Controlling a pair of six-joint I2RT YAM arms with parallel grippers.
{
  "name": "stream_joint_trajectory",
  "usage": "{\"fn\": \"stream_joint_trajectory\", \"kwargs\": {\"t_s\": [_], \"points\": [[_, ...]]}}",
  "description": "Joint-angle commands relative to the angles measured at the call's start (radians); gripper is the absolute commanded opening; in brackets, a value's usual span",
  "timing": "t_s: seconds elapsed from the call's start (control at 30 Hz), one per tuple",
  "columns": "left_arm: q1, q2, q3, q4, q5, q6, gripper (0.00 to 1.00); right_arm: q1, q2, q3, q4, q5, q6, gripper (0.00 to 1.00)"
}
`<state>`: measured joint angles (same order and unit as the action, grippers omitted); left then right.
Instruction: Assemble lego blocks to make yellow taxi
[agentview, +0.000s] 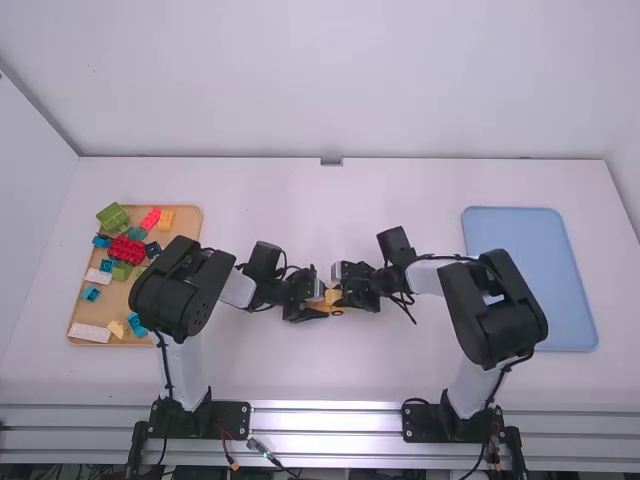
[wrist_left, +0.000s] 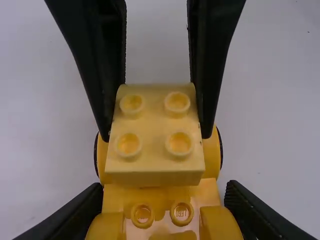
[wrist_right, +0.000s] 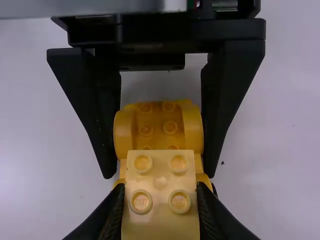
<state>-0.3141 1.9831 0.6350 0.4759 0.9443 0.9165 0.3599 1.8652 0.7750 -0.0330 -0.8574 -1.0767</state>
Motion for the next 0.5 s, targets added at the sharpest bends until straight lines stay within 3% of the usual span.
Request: {"fn": "stream_joint_trajectory", "kwargs": {"t_s": [0.0, 0.2, 0.47], "points": [[0.003, 0.013, 0.008, -0.008, 0.008, 0.016, 0.59, -0.006, 0.016, 0.015, -0.004, 0.043, 0.003, 0.29], [0.002, 0.013, 0.008, -0.008, 0.007, 0.015, 0.59, -0.006, 0.016, 0.015, -0.001, 0.035, 0.003, 0.50], [0.003, 0.013, 0.008, -0.013, 0.008, 0.015, 0.59, -0.011, 0.014, 0.029, 0.001, -0.025, 0.003, 0.56]]}}
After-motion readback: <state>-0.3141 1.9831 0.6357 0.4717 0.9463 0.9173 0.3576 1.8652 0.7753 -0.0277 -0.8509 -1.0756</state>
